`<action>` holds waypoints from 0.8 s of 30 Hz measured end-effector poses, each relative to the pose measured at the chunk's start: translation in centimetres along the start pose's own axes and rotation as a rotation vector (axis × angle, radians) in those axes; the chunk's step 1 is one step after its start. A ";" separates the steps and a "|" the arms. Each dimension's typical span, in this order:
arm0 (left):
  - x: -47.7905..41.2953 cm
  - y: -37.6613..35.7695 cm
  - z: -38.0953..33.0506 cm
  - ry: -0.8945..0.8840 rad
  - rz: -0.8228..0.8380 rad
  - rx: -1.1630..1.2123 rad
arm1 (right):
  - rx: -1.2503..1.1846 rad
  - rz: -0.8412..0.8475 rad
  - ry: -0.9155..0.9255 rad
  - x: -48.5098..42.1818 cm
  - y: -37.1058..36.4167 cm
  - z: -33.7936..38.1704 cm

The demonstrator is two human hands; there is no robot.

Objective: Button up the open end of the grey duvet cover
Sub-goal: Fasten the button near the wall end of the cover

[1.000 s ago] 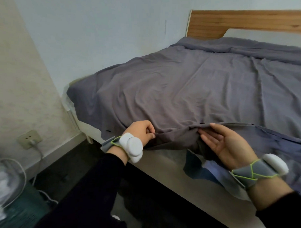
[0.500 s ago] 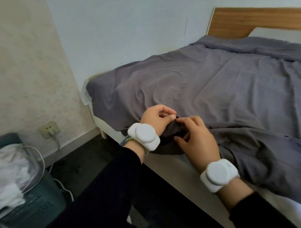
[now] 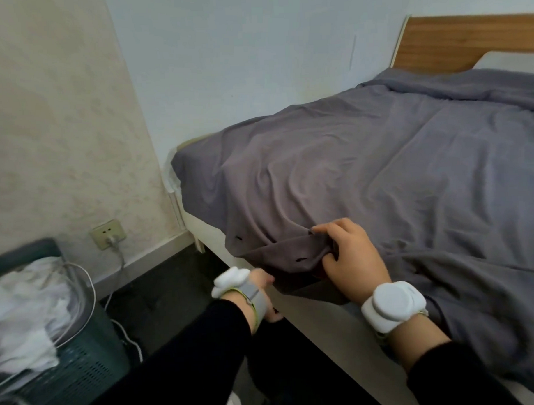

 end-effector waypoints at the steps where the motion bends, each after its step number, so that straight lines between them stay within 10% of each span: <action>1: 0.2 -0.9 0.9 0.036 0.043 0.008 | -0.037 0.016 0.012 0.1 -0.4 0.5; 17: 1.5 -1.6 -3.9 -0.372 0.066 0.242 | 0.049 0.142 0.084 0.1 -3.0 2.0; 24: 7.4 -0.5 -5.8 -0.414 0.266 0.417 | -0.213 -0.125 0.044 -1.8 2.1 1.9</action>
Point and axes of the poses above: each hand's wrist, its own x-axis away from the middle knuckle, its own y-axis out of the back of the hand, z = x × y, the point moved 10 cm from there along -x, towards the middle knuckle, and after that the axes turned 15 degrees about -z, right-handed, at the moved point
